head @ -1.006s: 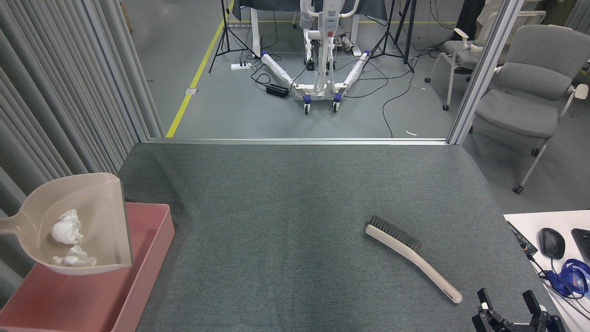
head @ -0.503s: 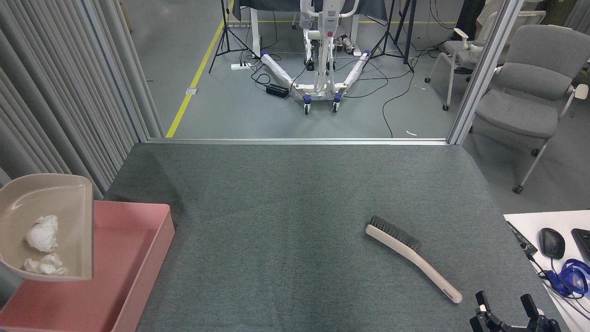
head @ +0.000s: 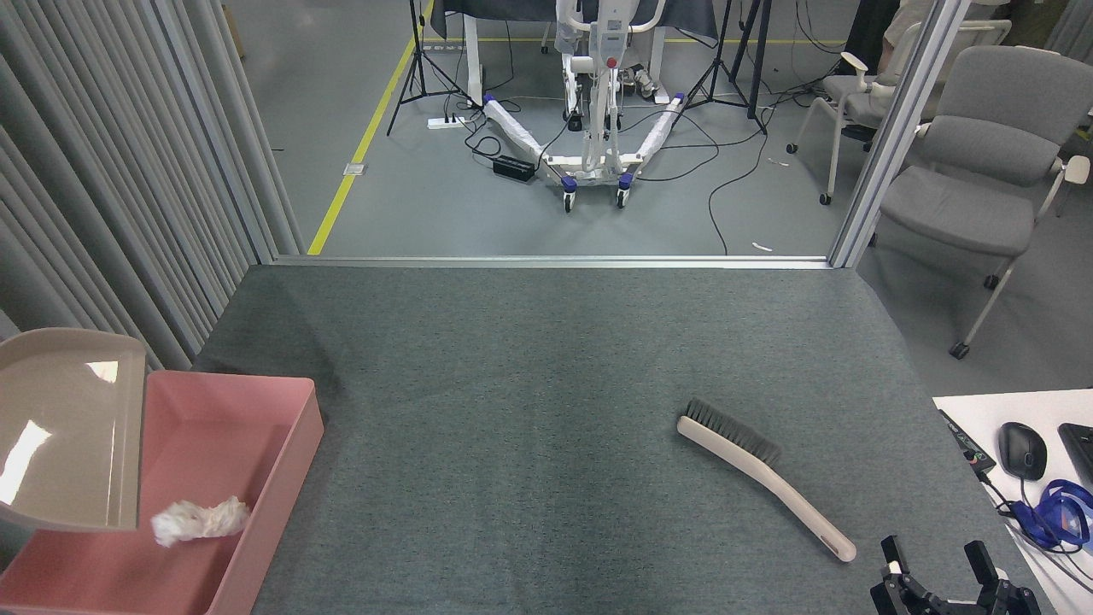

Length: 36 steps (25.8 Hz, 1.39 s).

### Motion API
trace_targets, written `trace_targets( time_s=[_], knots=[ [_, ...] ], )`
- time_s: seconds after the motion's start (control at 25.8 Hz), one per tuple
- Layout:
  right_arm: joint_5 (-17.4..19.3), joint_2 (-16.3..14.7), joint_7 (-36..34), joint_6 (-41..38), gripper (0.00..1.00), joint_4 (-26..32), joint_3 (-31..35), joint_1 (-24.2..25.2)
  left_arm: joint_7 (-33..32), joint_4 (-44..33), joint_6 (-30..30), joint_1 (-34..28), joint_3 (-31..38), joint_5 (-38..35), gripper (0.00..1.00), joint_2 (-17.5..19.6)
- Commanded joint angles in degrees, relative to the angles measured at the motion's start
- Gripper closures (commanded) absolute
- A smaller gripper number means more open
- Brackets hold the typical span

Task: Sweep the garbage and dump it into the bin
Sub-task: 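Lower the empty dustpan back onto the table with the left gripper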

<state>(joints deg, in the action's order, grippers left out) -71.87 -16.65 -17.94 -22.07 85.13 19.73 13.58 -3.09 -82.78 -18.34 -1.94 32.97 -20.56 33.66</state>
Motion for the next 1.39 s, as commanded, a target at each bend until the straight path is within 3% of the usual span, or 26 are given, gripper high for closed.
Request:
trace_targets(
  time_s=[0.0,0.12,0.23,0.35,0.54,0.7,0.81,0.89,1.01,1.28,1.35],
  knots=[
    [0.06,-0.05,0.01,0.01,0.02,0.03,0.05,0.05,-0.6,-0.37,1.2,1.15,-0.02,1.66,1.0,0.0],
    [1.56,-0.31,0.01,0.01,0.02,0.91,0.05,0.22,-1.13,-0.72,3.49,1.59,-0.19,7.73,1.0,-0.18],
    [2.61,-0.58,0.01,0.19,0.02,1.26,0.05,0.13,-1.83,-1.69,7.97,1.24,-0.54,18.63,1.0,0.0],
    [2.61,-0.49,0.1,0.28,0.02,1.26,0.05,0.13,-2.18,-2.57,8.49,0.8,-6.17,20.91,1.0,-0.88],
    [2.35,0.48,0.1,0.54,0.02,1.26,-0.13,0.4,-2.27,-10.65,8.76,-0.61,-13.73,24.08,1.0,-8.35],
    [2.35,0.39,0.01,0.54,0.02,1.26,0.05,0.66,-2.97,-16.01,10.08,-1.49,-22.52,19.77,1.0,-13.89],
    [2.61,0.48,-0.08,0.54,0.02,1.26,0.13,1.19,-2.89,-15.66,9.11,-1.58,-28.58,12.39,1.0,-16.96],
    [2.61,0.65,-0.16,0.63,0.02,1.26,0.13,1.8,-2.8,-13.73,7.0,-1.58,-32.36,5.36,1.0,-21.71],
    [2.61,0.74,-0.34,0.54,0.02,1.26,0.22,2.77,-2.89,-11.36,5.42,-1.49,-33.33,-2.82,1.0,-28.13],
    [2.61,0.65,-0.34,-0.69,0.02,1.26,2.95,2.95,-3.06,-9.6,7.62,-2.1,-33.33,-3.78,1.0,-38.06],
    [2.61,0.57,-0.25,-0.69,0.02,1.26,2.95,2.95,-2.62,-9.86,7.7,-2.98,-33.06,-4.84,1.0,-38.32]
  ],
)
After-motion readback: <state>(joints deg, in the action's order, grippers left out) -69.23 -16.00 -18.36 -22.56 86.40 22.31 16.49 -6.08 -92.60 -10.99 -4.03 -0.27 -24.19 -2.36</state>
